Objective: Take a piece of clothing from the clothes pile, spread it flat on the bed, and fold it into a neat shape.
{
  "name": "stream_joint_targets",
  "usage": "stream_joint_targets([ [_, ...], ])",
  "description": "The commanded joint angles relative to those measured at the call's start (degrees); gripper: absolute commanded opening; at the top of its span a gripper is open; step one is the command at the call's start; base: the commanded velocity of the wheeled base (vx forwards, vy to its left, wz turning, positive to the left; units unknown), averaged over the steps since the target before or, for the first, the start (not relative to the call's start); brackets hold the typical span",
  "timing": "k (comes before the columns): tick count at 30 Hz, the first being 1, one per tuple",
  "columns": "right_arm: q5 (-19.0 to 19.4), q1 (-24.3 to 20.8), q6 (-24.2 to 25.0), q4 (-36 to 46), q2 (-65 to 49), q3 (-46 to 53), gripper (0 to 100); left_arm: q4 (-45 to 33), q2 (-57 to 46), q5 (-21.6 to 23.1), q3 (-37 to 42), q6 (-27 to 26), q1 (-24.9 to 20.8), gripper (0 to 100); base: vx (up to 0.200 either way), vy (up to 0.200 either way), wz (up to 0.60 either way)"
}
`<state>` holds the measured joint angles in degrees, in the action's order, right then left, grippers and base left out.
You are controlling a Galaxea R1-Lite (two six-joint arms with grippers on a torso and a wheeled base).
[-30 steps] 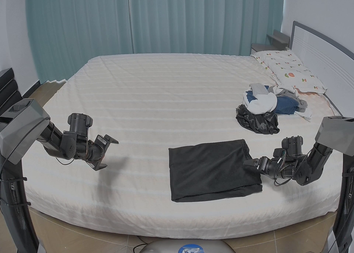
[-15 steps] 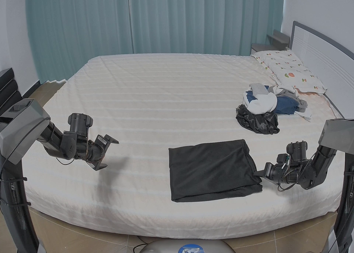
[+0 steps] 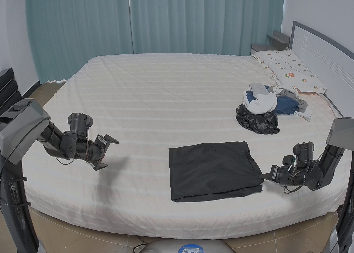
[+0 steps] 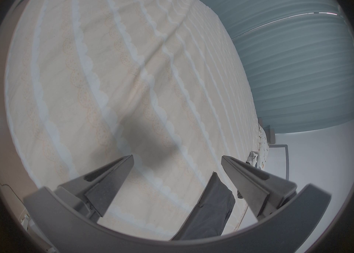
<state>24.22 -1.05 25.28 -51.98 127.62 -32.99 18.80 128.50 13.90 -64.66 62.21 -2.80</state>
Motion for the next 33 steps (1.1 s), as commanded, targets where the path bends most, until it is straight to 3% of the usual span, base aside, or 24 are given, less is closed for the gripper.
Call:
stream_joint_targets([
  [1, 0.1, 0.3, -0.6, 0.8, -0.5, 0.6, 0, 0.0, 0.1, 0.0, 0.0, 0.0, 0.0, 100, 0.0, 0.0, 0.0],
  [13, 1.7, 1.9, -4.8, 5.8, -1.8, 0.5, 0, 0.0, 0.1, 0.0, 0.0, -0.1, 0.0, 100, 0.0, 0.0, 0.0],
  [14, 1.7, 1.9, -4.8, 5.8, -1.8, 0.5, 100, 0.0, 0.1, 0.0, 0.0, -0.1, 0.0, 100, 0.0, 0.0, 0.0],
  [24, 2.3, 2.0, -3.4, 4.4, -0.8, -5.4, 100, 0.0, 0.1, 0.0, 0.0, -0.1, 0.0, 100, 0.0, 0.0, 0.0],
  [27, 2.3, -0.3, 4.9, 4.3, 3.2, -13.9, 100, 0.0, 0.1, -0.2, 0.0, -0.1, -0.3, 100, 0.0, 0.0, 0.0],
  [29, 0.9, -0.8, 7.7, 4.3, 6.1, -17.3, 100, 0.0, 0.1, -0.7, 0.1, -0.1, -0.4, 100, 0.0, 0.0, 0.0],
  [33, -1.5, -0.5, 9.3, 1.8, 8.8, -19.4, 100, 0.0, 0.1, -1.1, -0.1, 0.0, -0.4, 100, 0.0, 0.0, 0.0],
])
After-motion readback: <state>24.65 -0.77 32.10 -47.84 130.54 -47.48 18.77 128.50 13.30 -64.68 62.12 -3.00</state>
